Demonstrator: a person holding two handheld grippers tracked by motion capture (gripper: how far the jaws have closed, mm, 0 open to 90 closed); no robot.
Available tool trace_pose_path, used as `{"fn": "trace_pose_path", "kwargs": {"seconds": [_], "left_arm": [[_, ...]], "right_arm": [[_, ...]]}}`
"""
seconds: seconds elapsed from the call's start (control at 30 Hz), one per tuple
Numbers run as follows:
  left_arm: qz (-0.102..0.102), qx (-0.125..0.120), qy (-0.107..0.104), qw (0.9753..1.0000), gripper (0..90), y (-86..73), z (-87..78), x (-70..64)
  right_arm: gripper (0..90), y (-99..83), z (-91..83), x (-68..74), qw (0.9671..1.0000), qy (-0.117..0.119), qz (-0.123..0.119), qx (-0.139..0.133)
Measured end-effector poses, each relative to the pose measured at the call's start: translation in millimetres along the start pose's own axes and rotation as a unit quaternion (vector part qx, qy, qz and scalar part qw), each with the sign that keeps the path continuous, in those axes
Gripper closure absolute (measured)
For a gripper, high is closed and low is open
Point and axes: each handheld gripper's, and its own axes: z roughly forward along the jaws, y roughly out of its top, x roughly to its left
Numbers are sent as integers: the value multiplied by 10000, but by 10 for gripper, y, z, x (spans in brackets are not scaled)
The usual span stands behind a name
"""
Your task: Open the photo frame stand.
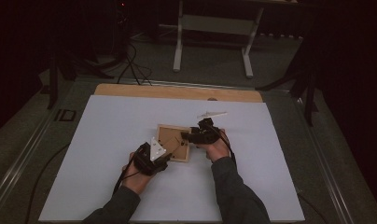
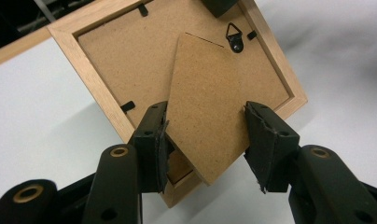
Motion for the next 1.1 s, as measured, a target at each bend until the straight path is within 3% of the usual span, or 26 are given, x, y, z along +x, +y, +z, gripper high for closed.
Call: {"fn": "trace_pose_path", "kwargs": {"seconds": [0.13,0.3,0.4,0.57,0.73,0.9,1.1], "left_arm": [[-118,90,-126,9998,527,11,-3,27],[-411,166,-392,9982,534,12,3,75],[-745,162,-644,9950,534,21,8,122],[-981,293,-904,9906,548,38,12,172],[-1250,338,-1175,9846,599,37,16,238],[-1230,372,-1224,9841,621,30,21,243],[-1088,325,-1180,9865,627,28,4,214]], "right_arm": [[468,-5,-11,23,10000,-39,-41,-22],[469,-2,-23,55,9999,-91,-132,-21],[469,-1,-33,84,9996,-130,-236,-45],[469,-2,-48,120,9991,-189,-373,-63],[481,0,-74,158,9986,-201,-488,-94],[494,-7,-99,164,9984,-159,-521,-120],[480,-20,-83,130,9990,59,-431,-86]]}}
